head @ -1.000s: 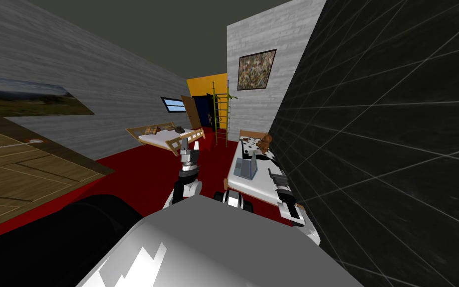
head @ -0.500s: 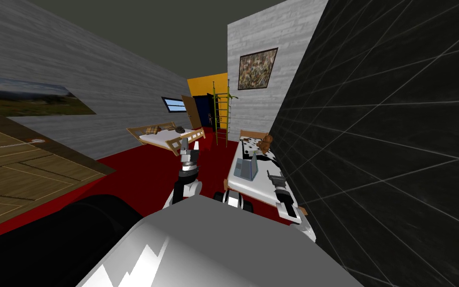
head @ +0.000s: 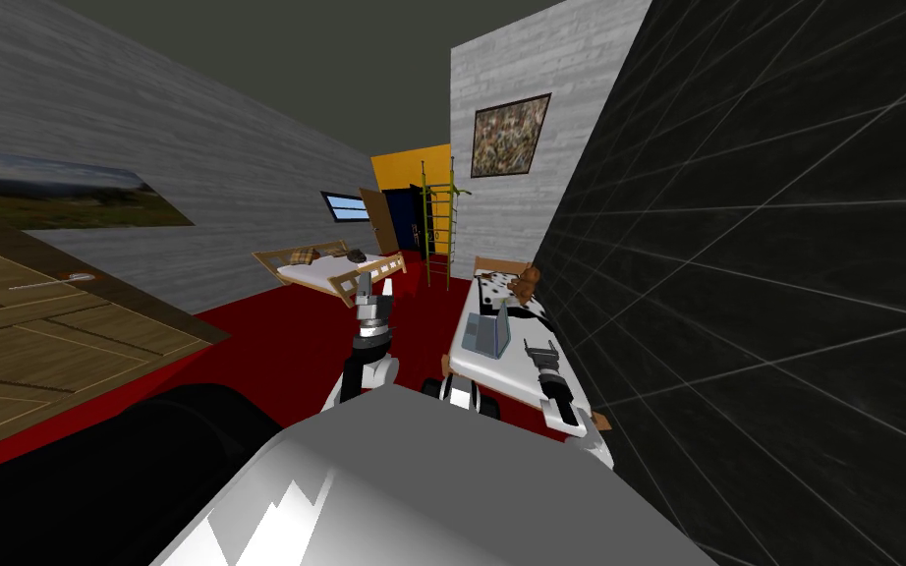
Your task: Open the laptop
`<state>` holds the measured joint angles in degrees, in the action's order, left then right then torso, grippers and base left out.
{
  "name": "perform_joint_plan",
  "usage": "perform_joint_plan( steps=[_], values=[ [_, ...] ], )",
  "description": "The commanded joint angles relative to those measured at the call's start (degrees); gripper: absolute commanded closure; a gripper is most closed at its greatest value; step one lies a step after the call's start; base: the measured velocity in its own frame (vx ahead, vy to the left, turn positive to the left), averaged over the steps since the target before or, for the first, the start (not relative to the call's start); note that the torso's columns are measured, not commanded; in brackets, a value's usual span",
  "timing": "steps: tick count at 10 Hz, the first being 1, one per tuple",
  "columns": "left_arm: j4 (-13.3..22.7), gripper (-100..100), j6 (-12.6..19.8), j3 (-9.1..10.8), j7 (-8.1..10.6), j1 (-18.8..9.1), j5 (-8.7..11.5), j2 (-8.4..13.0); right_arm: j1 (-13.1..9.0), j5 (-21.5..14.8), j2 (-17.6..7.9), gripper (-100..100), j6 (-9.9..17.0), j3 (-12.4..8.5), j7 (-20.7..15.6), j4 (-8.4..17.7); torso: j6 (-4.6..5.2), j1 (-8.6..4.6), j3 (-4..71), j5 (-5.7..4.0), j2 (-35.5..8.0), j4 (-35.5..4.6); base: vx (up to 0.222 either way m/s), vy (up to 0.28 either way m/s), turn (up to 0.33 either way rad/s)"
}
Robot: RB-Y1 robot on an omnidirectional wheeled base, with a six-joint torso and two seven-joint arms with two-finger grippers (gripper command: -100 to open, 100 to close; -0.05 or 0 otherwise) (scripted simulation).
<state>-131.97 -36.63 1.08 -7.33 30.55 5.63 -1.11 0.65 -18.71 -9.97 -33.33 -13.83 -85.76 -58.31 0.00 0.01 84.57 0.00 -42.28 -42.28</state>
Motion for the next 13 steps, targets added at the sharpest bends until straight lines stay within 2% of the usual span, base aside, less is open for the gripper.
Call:
perform_joint_plan(
  steps=[1,2,3,4,6,7,10,11,13],
  values=[
    [0.0,0,0.0,0.0,0.0,0.0,0.0,0.0,-1.64,-0.73,0.7,-100,-0.46,-0.7,-4.33,4.03,0.01,-0.01,-0.01,0.0,-0.02,0.0,0.021,-0.001,0.018],
    [0.0,0,0.0,0.0,0.0,0.0,0.0,0.0,-1.64,-0.73,0.7,-100,-0.46,-0.7,-5.46,4.87,0.0,-0.01,-0.01,0.0,-0.01,0.0,0.019,0.0,0.011],
    [0.0,0,0.0,0.0,0.0,0.0,0.0,0.0,-2.54,-1.21,1.36,-100,-0.56,-1.08,-7.33,7.05,0.0,-0.02,-0.01,0.0,-0.01,0.0,0.021,-0.007,0.013],
    [0.0,0,0.0,0.0,0.0,0.0,0.0,0.0,-2.54,-1.21,1.36,-100,-0.56,-1.08,-8.2,7.23,0.0,-0.02,0.0,-0.01,0.0,0.0,0.02,-0.003,0.015],
    [0.0,0,0.0,0.0,0.0,0.0,0.0,0.0,-4.12,-2.06,2.89,-100,-0.73,-1.74,-12.02,11.39,0.0,0.0,0.0,0.0,0.0,0.0,0.025,-0.001,0.019],
    [0.0,0,0.0,0.0,0.0,0.0,0.0,0.0,-4.12,-2.06,2.89,-100,-0.73,-1.74,-13.04,11.39,0.0,0.01,0.01,0.0,0.02,0.01,0.021,0.002,0.012],
    [0.0,0,0.0,0.0,0.0,0.0,0.0,0.0,-5.9,-3.03,5.84,-100,-0.95,-2.5,-18.31,16.02,-0.04,-0.02,-0.01,-0.04,0.01,0.02,0.019,-0.005,0.004],
    [0.0,0,0.0,0.0,0.0,0.0,0.0,0.0,-5.9,-3.03,5.84,-100,-0.95,-2.5,-18.53,16.02,-0.18,-0.01,0.05,-0.15,0.14,0.13,0.015,-0.011,0.002],
    [0.0,0,0.0,0.0,0.0,0.0,0.0,0.0,-6.62,-3.43,8.14,-100,-1.06,-2.81,-20.8,17.88,-0.3,0.07,0.16,-0.28,0.3,0.33,0.017,-0.009,0.002]
  ],
)
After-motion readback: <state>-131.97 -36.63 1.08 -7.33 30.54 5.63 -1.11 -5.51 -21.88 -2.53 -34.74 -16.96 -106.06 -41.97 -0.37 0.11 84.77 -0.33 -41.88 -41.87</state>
